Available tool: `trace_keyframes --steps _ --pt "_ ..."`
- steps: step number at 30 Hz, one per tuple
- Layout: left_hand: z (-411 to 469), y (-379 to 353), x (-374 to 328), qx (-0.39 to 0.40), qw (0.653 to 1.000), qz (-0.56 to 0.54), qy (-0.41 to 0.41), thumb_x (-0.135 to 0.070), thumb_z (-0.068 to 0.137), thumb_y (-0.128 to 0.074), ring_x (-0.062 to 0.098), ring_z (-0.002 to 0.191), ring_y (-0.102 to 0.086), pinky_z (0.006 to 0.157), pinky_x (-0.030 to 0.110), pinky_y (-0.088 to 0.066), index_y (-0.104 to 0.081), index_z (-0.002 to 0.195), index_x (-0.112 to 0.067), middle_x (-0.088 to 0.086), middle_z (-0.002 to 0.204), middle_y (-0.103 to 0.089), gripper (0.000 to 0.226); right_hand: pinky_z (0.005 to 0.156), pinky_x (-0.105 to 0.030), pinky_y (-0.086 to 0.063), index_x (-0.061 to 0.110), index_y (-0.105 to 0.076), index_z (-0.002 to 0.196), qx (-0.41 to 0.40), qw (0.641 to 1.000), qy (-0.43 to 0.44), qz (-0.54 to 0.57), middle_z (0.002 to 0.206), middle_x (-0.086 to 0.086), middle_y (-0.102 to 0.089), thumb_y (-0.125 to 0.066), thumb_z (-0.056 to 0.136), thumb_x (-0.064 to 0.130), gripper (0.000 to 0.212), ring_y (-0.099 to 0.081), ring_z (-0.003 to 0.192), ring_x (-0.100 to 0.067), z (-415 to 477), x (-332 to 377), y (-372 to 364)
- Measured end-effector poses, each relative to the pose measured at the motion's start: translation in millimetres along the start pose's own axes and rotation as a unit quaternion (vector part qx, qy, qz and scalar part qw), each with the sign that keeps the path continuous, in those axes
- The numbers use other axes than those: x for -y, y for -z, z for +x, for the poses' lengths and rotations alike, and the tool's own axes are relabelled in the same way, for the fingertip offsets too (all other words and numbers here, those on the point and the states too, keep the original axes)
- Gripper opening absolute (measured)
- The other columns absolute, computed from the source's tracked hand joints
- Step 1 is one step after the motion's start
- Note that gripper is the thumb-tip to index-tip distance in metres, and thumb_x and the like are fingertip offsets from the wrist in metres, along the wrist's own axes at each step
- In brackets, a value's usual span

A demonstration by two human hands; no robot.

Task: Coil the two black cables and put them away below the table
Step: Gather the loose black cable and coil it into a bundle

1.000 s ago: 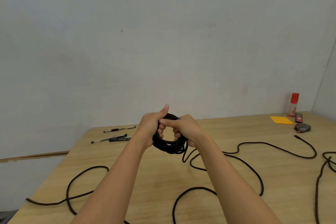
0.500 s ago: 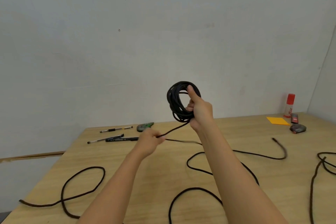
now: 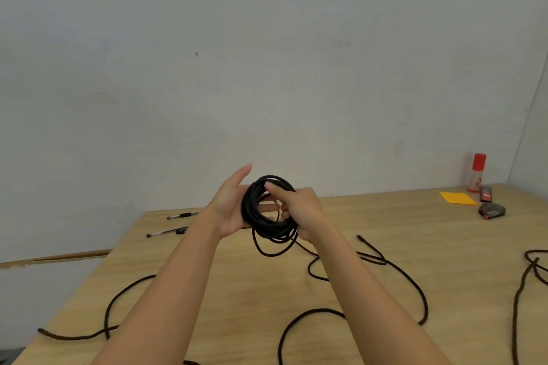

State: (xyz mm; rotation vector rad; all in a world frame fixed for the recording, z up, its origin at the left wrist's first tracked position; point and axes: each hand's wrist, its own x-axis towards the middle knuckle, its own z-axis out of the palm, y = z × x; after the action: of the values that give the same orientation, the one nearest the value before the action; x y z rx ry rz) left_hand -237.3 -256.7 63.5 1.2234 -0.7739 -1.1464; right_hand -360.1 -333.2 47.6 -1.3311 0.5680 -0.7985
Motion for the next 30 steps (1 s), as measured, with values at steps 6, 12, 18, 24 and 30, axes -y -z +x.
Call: trace_keyframes --steps 6,12,18,24,30 --pt "-1.6 -8.2 -0.1 -0.088 0.992 0.084 -0.031 -0.052 0.081 -0.063 0.015 0.055 -0.053 0.056 0.029 -0.049 -0.063 0.081 -0.014 0.005 0.070 -0.058 0.038 0.046 -0.024 -0.032 0.013 -0.054 0.062 0.006 0.999 0.020 -0.043 0.053 0.001 -0.029 -0.073 0.082 0.027 0.031 -0.029 0.046 -0.013 1.5 -3.5 -4.0" --pt "-1.6 6.2 8.2 -0.248 0.958 0.117 -0.084 -0.005 0.096 -0.047 0.024 0.059 -0.057 0.062 0.037 -0.057 -0.051 0.101 0.005 0.015 0.072 -0.056 0.012 0.046 -0.023 -0.035 0.008 -0.057 0.073 -0.130 0.989 0.027 0.058 0.043 0.006 -0.035 -0.075 0.080 0.030 0.029 -0.034 0.042 -0.011 4.2 8.6 5.5" --pt "-9.9 27.4 26.6 -0.164 0.865 0.475 0.009 -0.027 0.098 -0.042 0.025 0.093 -0.054 0.079 0.034 -0.045 -0.054 0.120 -0.009 0.010 0.103 -0.058 0.031 0.050 -0.024 -0.039 0.009 -0.049 0.066 -0.246 0.961 0.040 0.123 0.059 -0.003 -0.044 -0.073 0.082 0.034 0.038 -0.047 0.050 -0.016 9.6 22.8 28.6" --pt "-14.1 46.1 32.6 -0.075 0.782 0.619 0.000 -0.044 0.090 -0.054 0.016 0.114 -0.023 0.108 0.037 -0.021 -0.062 0.073 -0.040 -0.005 0.115 -0.032 0.020 0.045 -0.022 -0.041 0.008 -0.048 0.069 -0.305 0.938 0.026 0.164 0.062 -0.004 -0.044 -0.073 0.082 0.036 0.039 -0.048 0.046 -0.015 14.7 17.4 43.7" --pt "-19.3 57.9 26.5 -0.030 0.960 0.257 -0.110 -0.034 0.057 -0.087 0.018 0.082 -0.065 0.091 0.034 -0.046 -0.069 0.075 -0.009 0.007 0.077 -0.067 0.035 0.046 -0.024 -0.040 0.006 -0.050 0.076 -0.324 0.932 -0.002 0.165 0.064 -0.004 -0.047 -0.072 0.082 0.036 0.038 -0.049 0.047 -0.015 12.4 6.9 50.9"
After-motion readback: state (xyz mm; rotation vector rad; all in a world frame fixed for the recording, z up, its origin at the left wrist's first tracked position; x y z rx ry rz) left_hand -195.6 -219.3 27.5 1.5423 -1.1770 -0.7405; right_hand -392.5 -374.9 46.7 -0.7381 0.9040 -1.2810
